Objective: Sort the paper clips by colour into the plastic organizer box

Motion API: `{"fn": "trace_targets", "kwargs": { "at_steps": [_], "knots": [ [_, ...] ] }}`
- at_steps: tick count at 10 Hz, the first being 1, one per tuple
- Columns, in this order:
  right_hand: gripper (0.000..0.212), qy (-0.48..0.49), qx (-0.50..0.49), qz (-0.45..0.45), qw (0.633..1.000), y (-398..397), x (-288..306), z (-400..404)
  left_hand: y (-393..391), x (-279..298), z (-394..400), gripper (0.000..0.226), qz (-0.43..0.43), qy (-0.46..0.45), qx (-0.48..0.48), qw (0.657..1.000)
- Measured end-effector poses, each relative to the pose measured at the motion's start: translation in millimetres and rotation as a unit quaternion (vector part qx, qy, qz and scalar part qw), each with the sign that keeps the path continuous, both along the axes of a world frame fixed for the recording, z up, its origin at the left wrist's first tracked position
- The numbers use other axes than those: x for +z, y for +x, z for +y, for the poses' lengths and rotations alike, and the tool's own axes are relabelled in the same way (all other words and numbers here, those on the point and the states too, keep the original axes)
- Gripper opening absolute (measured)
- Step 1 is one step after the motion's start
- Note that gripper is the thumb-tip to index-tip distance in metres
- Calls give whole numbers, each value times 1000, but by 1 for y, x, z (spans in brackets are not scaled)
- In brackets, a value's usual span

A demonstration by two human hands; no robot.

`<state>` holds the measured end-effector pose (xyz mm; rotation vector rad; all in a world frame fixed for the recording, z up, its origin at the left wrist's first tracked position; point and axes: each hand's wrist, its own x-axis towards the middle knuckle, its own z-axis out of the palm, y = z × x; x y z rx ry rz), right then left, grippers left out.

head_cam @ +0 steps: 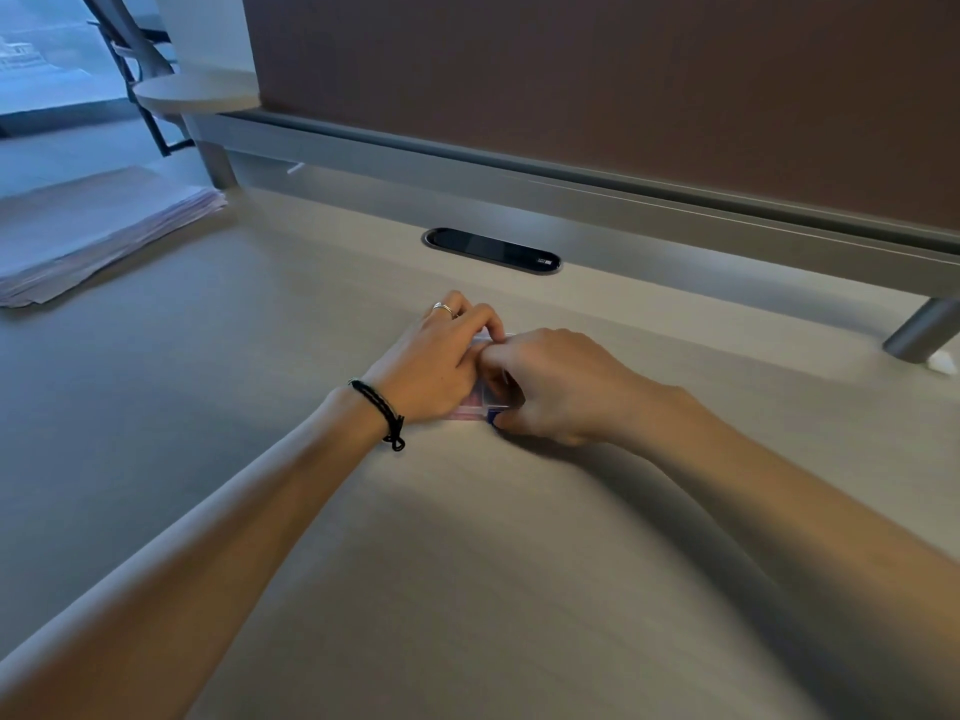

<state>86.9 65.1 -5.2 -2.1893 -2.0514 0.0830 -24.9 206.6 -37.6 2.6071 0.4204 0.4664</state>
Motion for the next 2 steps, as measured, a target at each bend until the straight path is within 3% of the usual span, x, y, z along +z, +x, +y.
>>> {"fn": "trace_targets", "kwargs": {
  "at_steps": [1,2],
  "knots": [
    [23,5,-15,6,1000,-2,-3,-5,-3,0,-3,18,17,7,-3,1000],
    [21,-43,-68,124,989,-6,15,6,8,16,1,28,11,30,41,999]
  ]
}}
